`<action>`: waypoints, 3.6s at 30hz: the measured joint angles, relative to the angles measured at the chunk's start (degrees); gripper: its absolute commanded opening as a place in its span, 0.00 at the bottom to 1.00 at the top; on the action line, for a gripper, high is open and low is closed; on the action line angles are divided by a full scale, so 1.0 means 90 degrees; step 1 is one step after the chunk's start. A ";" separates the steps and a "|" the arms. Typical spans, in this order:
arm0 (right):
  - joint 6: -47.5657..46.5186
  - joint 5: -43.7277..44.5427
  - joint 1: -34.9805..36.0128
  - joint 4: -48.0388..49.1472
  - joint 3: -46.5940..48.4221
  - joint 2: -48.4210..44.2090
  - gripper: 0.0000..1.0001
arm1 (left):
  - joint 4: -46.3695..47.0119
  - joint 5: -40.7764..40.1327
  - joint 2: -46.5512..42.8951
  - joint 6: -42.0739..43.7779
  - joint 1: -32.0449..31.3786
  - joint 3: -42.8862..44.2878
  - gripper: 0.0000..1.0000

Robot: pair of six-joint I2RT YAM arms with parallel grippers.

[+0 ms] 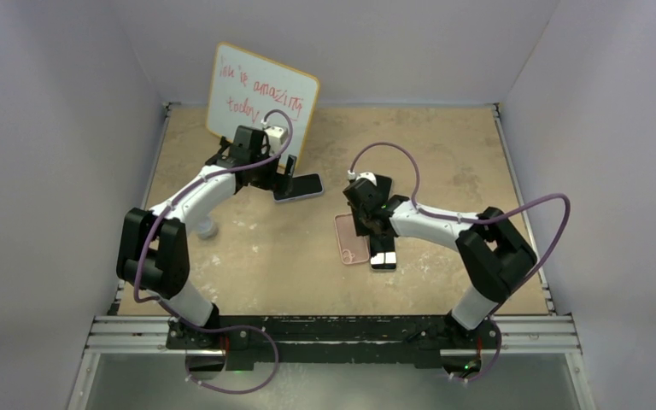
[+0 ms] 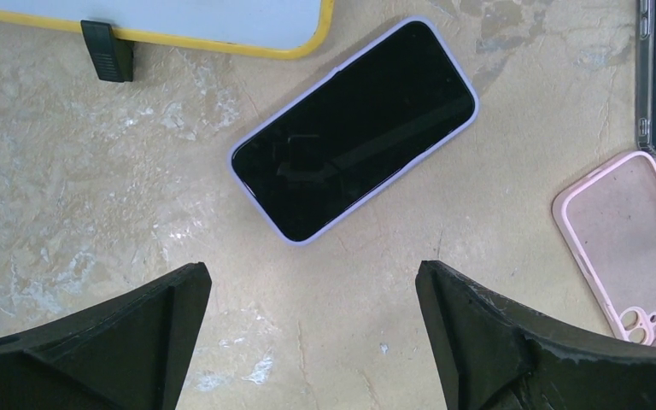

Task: Take the phone out of the phone case
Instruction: Pick up the phone case from the center of the board, then place the phone case at the center of the board, then pick up the phone at the center of the board.

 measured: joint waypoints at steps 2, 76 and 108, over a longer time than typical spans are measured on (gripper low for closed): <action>-0.0051 -0.0068 -0.0022 0.0053 0.0012 0.0092 0.19 | 0.0002 0.0029 0.0000 0.0000 0.0000 0.0000 0.98; 0.0068 -0.1355 -0.4444 0.0321 -0.0850 -0.2907 0.90 | 0.1280 0.0321 0.1960 0.2781 -0.0627 0.0801 1.00; 0.0073 -0.2030 -0.4221 0.0515 -0.1239 -0.3038 0.92 | 0.0282 0.1154 0.2560 0.1889 -0.0607 0.1362 0.87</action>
